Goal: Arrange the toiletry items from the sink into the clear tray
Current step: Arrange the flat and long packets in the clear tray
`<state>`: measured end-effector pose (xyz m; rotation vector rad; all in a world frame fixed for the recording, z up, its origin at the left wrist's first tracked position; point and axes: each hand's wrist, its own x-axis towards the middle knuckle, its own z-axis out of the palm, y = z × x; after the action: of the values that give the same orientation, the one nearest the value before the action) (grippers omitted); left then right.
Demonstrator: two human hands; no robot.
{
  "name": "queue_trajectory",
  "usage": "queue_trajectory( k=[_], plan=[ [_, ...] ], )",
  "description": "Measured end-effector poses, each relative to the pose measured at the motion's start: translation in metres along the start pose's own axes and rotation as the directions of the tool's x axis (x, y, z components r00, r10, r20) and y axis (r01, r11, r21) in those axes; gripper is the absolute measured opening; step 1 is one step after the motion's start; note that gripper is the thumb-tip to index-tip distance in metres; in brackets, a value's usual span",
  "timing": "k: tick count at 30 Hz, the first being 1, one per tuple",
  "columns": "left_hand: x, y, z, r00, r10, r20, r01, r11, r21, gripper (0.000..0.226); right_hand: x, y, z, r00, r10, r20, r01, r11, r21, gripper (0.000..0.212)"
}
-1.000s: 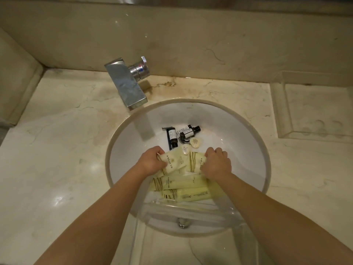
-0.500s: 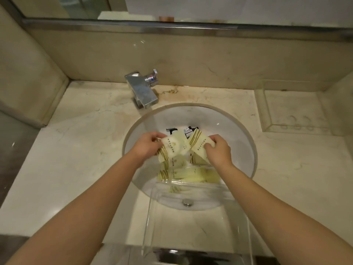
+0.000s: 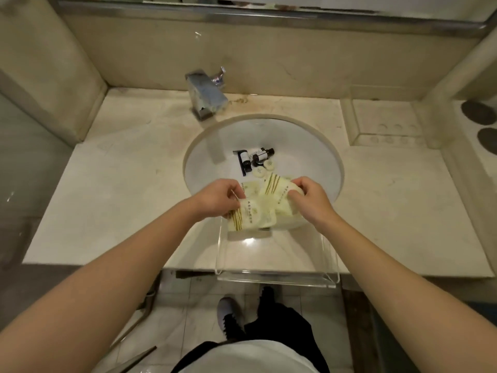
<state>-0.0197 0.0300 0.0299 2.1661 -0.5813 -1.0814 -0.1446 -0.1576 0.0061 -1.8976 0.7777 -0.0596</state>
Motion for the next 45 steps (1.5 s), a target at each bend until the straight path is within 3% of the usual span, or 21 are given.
queue_trajectory(
  k=[8, 16, 22, 27, 37, 42, 45],
  plan=[
    [-0.016, -0.017, 0.045, 0.987, 0.085, 0.138, -0.133, 0.911, 0.39, 0.018, -0.039, 0.035, -0.002, 0.966, 0.143, 0.213, -0.018, 0.867, -0.498, 0.007],
    [-0.021, -0.028, 0.064, 0.975, 0.103, 0.195, -0.2, 0.786, 0.586, 0.02, -0.052, 0.04, 0.0, 0.926, 0.223, 0.306, 0.073, 0.689, -0.721, 0.035],
    [-0.023, -0.027, 0.065, 0.966, 0.141, 0.217, -0.253, 0.684, 0.684, 0.02, -0.056, 0.04, -0.001, 0.915, 0.217, 0.339, 0.182, 0.53, -0.828, 0.031],
    [-0.026, -0.03, 0.068, 0.955, 0.197, 0.223, -0.298, 0.645, 0.704, 0.031, -0.059, 0.04, 0.0, 0.926, 0.14, 0.35, 0.245, 0.484, -0.84, 0.024],
    [-0.024, -0.035, 0.067, 0.927, 0.27, 0.261, -0.373, 0.583, 0.721, 0.037, -0.059, 0.05, -0.004, 0.898, 0.153, 0.412, 0.236, 0.623, -0.746, 0.034],
    [-0.024, -0.036, 0.066, 0.921, 0.28, 0.27, -0.387, 0.585, 0.713, 0.038, -0.062, 0.054, -0.003, 0.929, -0.011, 0.37, 0.312, 0.561, -0.767, 0.038],
    [-0.025, -0.035, 0.067, 0.922, 0.29, 0.256, -0.383, 0.586, 0.714, 0.038, -0.064, 0.054, 0.0, 0.919, -0.02, 0.394, 0.337, 0.558, -0.758, 0.038]
  ],
)
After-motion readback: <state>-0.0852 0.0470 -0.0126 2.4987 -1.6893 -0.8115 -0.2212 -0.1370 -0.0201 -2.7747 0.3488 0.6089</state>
